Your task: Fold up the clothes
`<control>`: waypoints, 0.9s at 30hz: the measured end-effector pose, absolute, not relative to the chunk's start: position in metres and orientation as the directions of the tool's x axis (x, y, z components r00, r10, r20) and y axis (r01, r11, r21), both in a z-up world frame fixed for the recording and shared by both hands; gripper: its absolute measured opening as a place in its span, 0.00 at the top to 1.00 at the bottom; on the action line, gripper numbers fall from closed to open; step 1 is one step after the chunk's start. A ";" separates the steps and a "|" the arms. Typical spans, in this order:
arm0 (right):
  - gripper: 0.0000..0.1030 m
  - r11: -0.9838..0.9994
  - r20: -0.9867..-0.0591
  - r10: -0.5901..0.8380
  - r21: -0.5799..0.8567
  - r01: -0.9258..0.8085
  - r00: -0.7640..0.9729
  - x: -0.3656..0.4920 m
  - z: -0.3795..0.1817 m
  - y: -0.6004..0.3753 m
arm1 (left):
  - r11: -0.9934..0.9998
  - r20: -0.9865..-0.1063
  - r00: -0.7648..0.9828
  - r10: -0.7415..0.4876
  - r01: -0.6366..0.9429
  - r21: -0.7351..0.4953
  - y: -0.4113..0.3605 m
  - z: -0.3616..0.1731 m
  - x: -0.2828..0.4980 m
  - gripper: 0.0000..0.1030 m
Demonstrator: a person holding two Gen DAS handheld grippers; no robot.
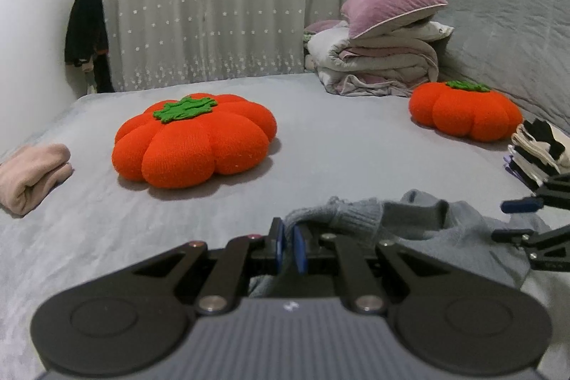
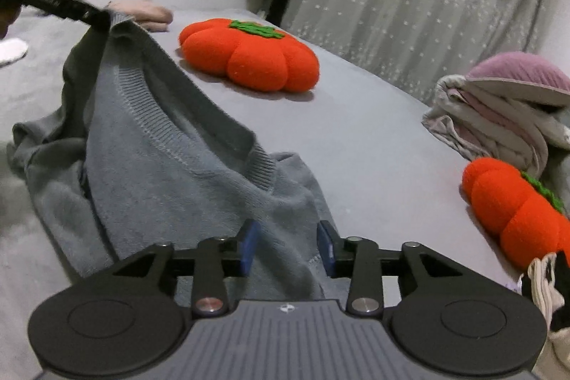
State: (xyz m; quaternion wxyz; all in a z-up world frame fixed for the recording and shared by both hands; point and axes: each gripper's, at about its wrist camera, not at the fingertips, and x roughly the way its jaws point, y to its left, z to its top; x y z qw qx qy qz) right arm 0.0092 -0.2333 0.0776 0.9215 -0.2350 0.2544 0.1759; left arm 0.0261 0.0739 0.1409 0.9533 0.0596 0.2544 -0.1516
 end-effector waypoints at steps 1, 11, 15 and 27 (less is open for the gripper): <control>0.61 0.824 -0.551 0.205 -0.349 -0.447 0.809 0.010 0.076 -0.232 | 0.943 -0.501 0.823 -0.268 0.330 0.038 0.073 0.141 0.024 0.92; 0.53 0.919 -0.514 0.227 -0.169 -0.357 0.827 0.037 0.084 -0.260 | 0.884 -0.369 0.803 -0.467 0.438 -0.164 0.103 0.159 0.006 0.92; 0.53 0.907 -0.514 0.285 -0.127 -0.401 0.809 0.041 0.080 -0.264 | 0.902 -0.403 0.807 -0.432 0.392 -0.181 0.112 0.156 0.010 0.92; 0.53 0.873 -0.511 0.294 -0.200 -0.444 0.808 0.053 0.065 -0.250 | 0.936 -0.472 0.810 -0.349 0.323 -0.139 0.112 0.145 0.020 0.92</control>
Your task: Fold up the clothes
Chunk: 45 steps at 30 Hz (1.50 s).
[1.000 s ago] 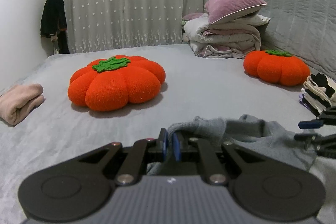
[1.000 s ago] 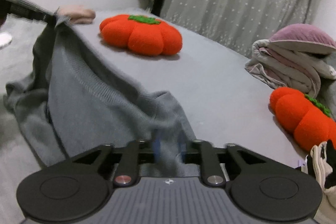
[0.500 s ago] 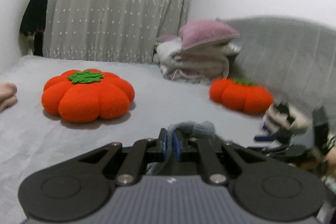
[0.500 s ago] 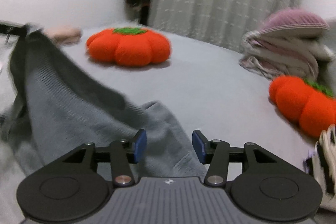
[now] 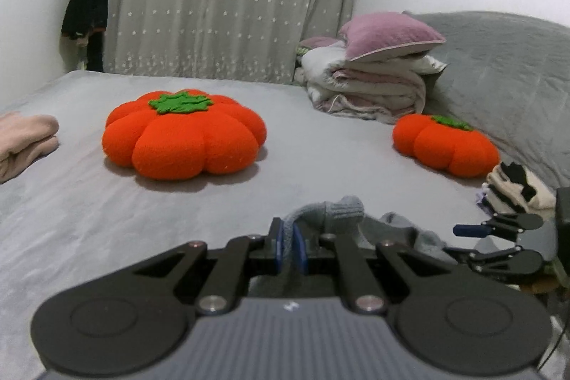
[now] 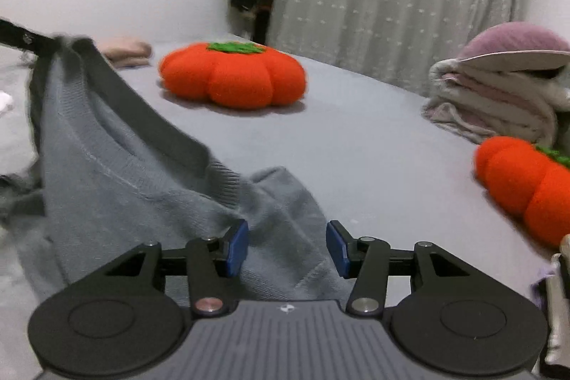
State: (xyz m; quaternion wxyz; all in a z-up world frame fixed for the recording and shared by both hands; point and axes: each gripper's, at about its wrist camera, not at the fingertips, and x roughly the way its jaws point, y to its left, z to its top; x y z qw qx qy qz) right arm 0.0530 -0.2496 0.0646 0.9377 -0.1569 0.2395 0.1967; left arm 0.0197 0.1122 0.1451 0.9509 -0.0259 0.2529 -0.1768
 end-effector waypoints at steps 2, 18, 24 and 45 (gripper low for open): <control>0.53 0.835 -0.526 0.318 -0.239 -0.496 0.789 0.051 0.058 -0.242 | 0.937 -0.479 0.807 -0.347 0.325 -0.132 0.110 0.144 0.022 0.92; 0.99 0.842 -0.458 0.285 -0.300 -0.448 0.842 0.046 0.070 -0.234 | 0.946 -0.505 0.803 -0.318 0.306 -0.109 0.109 0.138 0.028 0.92; 0.48 0.837 -0.554 0.336 -0.195 -0.511 0.761 0.054 0.061 -0.239 | 0.943 -0.512 0.797 -0.319 0.319 -0.091 0.104 0.137 0.025 0.92; 0.94 0.865 -0.476 0.226 -0.302 -0.400 0.850 0.056 0.062 -0.228 | 0.958 -0.542 0.797 -0.266 0.280 -0.058 0.101 0.131 0.030 0.92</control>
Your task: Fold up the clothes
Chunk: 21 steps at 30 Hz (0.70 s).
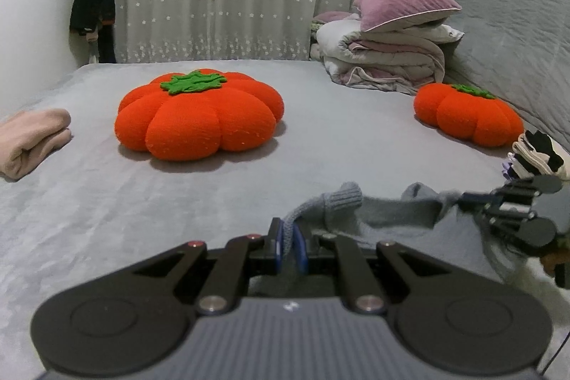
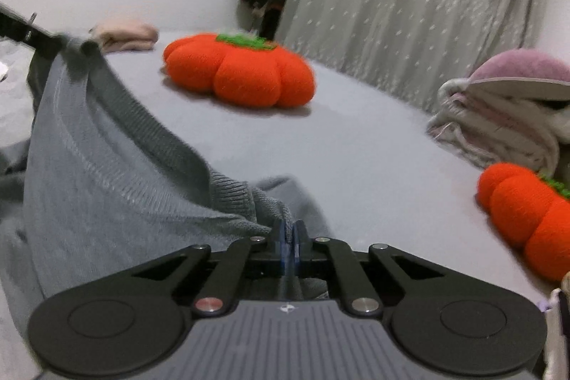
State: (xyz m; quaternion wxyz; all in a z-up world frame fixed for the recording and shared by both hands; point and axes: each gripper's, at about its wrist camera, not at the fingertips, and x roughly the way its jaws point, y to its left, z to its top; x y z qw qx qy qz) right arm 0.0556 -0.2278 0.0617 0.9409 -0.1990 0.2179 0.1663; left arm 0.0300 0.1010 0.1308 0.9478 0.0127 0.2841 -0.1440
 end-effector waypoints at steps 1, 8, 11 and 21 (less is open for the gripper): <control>0.95 0.870 -0.459 0.217 -0.309 -0.384 0.861 0.054 0.066 -0.228 | 0.959 -0.542 0.799 -0.263 0.278 -0.056 0.102 0.131 0.030 0.92; 0.96 0.922 -0.326 0.218 -0.240 -0.303 0.920 0.038 0.104 -0.237 | 0.948 -0.507 0.800 -0.319 0.280 -0.154 0.117 0.137 0.030 0.92; 0.96 0.950 -0.291 0.283 -0.045 -0.309 0.914 0.035 0.122 -0.258 | 0.930 -0.480 0.797 -0.367 0.304 -0.206 0.121 0.141 0.028 0.92; 0.96 0.933 -0.350 0.332 -0.015 -0.360 0.876 0.030 0.127 -0.254 | 0.954 -0.501 0.812 -0.298 0.277 -0.119 0.109 0.138 0.026 0.92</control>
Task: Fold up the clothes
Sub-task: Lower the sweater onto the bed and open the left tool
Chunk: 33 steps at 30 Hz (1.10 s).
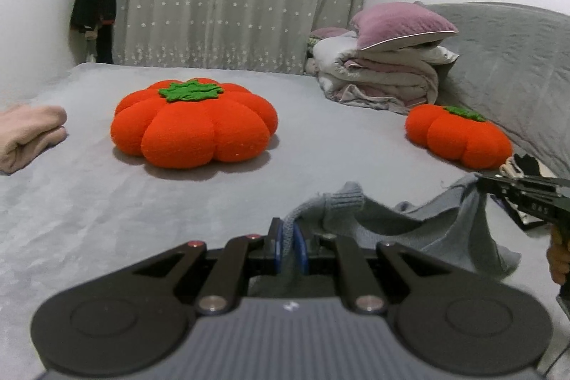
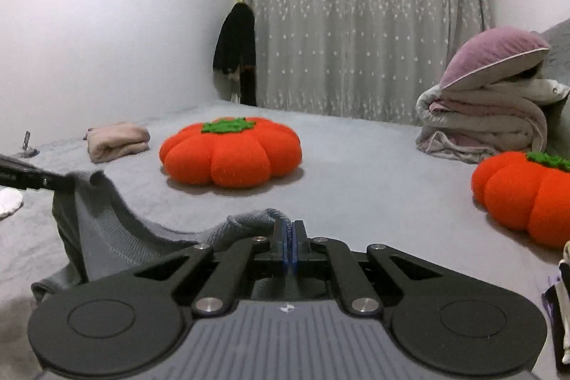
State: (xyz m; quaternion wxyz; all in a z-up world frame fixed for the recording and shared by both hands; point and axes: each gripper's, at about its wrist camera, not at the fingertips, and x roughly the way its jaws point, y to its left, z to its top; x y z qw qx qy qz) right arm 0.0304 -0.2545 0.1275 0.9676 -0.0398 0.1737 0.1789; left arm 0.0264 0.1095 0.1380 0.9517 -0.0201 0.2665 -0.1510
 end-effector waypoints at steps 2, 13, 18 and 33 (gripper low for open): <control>0.96 0.939 -0.340 0.320 -0.012 -0.344 0.884 0.029 0.128 -0.256 | 0.962 -0.509 0.819 -0.266 0.256 -0.091 0.105 0.138 0.026 0.92; 0.96 0.941 -0.313 0.263 -0.124 -0.314 0.913 0.018 0.133 -0.240 | 0.989 -0.574 0.818 -0.029 0.109 0.105 0.077 0.132 0.022 0.92; 0.96 0.946 -0.277 0.228 -0.165 -0.280 0.934 0.013 0.136 -0.234 | 0.987 -0.530 0.848 -0.002 0.088 0.138 0.071 0.143 0.012 0.91; 0.97 0.955 -0.198 0.179 -0.202 -0.219 0.964 0.002 0.147 -0.228 | 0.981 -0.575 0.814 -0.082 0.167 0.096 0.070 0.135 0.012 0.90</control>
